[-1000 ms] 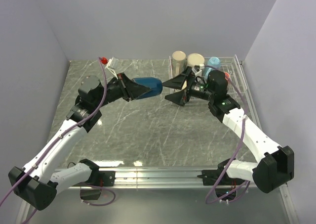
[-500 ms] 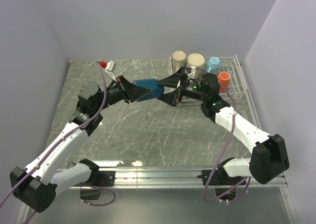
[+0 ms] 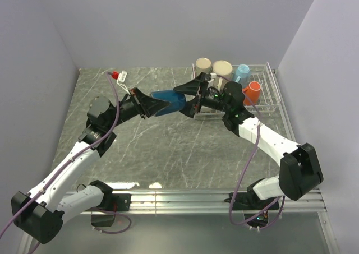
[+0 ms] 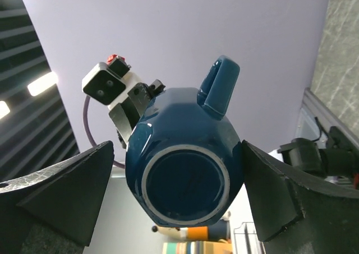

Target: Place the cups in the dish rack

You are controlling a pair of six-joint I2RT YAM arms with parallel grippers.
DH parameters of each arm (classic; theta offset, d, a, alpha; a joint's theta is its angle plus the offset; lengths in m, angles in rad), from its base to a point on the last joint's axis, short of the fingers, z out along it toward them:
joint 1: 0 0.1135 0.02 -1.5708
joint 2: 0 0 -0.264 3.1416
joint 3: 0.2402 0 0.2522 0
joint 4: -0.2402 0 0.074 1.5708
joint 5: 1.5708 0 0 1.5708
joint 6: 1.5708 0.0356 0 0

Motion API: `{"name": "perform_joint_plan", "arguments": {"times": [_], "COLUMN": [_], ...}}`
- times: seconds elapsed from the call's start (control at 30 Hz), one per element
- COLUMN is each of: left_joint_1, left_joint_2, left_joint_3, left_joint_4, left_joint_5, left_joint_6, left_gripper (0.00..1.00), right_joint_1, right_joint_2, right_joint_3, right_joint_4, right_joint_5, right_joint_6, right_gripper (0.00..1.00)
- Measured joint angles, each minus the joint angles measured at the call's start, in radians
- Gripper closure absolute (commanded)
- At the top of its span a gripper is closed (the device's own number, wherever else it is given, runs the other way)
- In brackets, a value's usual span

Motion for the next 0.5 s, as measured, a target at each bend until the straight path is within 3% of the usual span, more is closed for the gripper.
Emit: {"name": "perform_joint_plan", "arguments": {"times": [0.07, 0.17, 0.27, 0.3, 0.5], "left_joint_1": [0.000, 0.000, 0.000, 0.000, 0.000], "left_joint_2": [0.000, -0.001, -0.001, -0.001, -0.001], "left_joint_3": [-0.001, -0.004, -0.004, -0.004, -0.004], "left_joint_4": [0.004, 0.017, 0.041, 0.047, 0.048], "left_joint_5": [0.000, 0.000, 0.001, 0.001, 0.001], "left_joint_6": [0.000, -0.005, -0.016, -0.019, -0.014], "left_gripper": [1.00, 1.00, 0.99, 0.99, 1.00], "right_joint_1": [0.006, 0.016, 0.018, 0.019, 0.020], "right_joint_2": [0.009, 0.013, 0.014, 0.015, 0.017], "right_joint_3": [0.004, 0.011, 0.015, 0.015, 0.015], "right_joint_4": [0.009, 0.010, 0.014, 0.019, 0.028], "right_joint_5": [0.002, 0.005, 0.004, 0.004, 0.006], "right_joint_6": [0.016, 0.020, 0.021, 0.019, 0.023], "right_gripper": [0.00, 0.11, 0.37, 0.50, 0.99]}}
